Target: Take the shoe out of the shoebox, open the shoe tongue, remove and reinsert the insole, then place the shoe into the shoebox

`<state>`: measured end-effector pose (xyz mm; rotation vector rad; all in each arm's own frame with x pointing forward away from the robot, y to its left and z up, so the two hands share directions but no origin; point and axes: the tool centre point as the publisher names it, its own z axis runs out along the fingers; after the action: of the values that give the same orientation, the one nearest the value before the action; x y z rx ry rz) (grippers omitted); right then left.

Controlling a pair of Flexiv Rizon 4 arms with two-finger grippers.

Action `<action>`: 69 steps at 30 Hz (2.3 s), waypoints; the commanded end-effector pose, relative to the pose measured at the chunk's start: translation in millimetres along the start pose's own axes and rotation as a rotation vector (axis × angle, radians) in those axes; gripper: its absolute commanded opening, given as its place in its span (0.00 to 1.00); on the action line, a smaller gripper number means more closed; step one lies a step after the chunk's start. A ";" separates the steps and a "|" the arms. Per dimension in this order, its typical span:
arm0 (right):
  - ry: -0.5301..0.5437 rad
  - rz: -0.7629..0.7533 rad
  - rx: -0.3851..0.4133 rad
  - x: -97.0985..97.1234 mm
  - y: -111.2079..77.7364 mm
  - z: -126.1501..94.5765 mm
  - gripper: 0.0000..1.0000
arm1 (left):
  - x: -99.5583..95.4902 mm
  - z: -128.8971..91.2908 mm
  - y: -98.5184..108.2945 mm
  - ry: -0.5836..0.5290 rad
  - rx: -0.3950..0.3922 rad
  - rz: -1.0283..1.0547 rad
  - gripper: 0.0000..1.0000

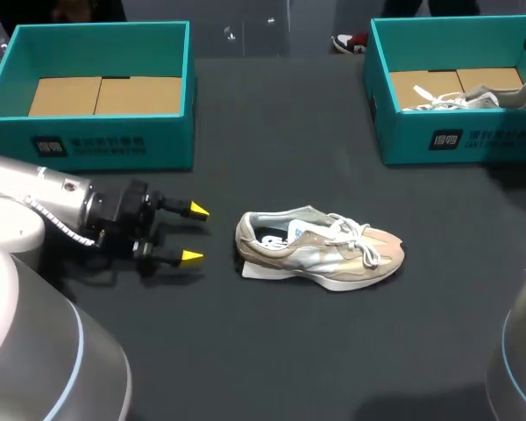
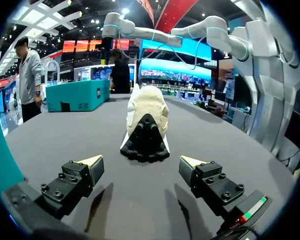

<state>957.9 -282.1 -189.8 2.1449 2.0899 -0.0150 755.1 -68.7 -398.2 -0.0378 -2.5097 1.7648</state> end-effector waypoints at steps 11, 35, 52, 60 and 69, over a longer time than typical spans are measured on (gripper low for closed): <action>-0.001 0.001 -0.002 0.0 -1.2 -0.3 1.00 | -4.4 26.5 -5.9 0.011 0.001 0.024 1.00; -0.001 0.001 -0.002 0.0 -1.2 -0.3 1.00 | 1.7 58.1 -15.9 -0.005 0.005 -0.008 1.00; -0.001 0.001 -0.002 0.0 -1.2 -0.3 1.00 | 3.6 76.4 -16.3 -0.013 0.008 -0.048 1.00; -0.001 0.001 -0.002 0.0 -1.2 -0.3 1.00 | 6.3 83.4 -19.1 -0.006 0.016 -0.048 1.00; -0.001 0.001 -0.002 0.0 -1.2 -0.3 1.00 | 8.1 94.1 -19.1 0.017 0.020 -0.036 1.00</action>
<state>957.9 -282.1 -189.8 2.1449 2.0899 -0.0150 738.6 -158.5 -408.2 -0.0001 -2.4683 1.7692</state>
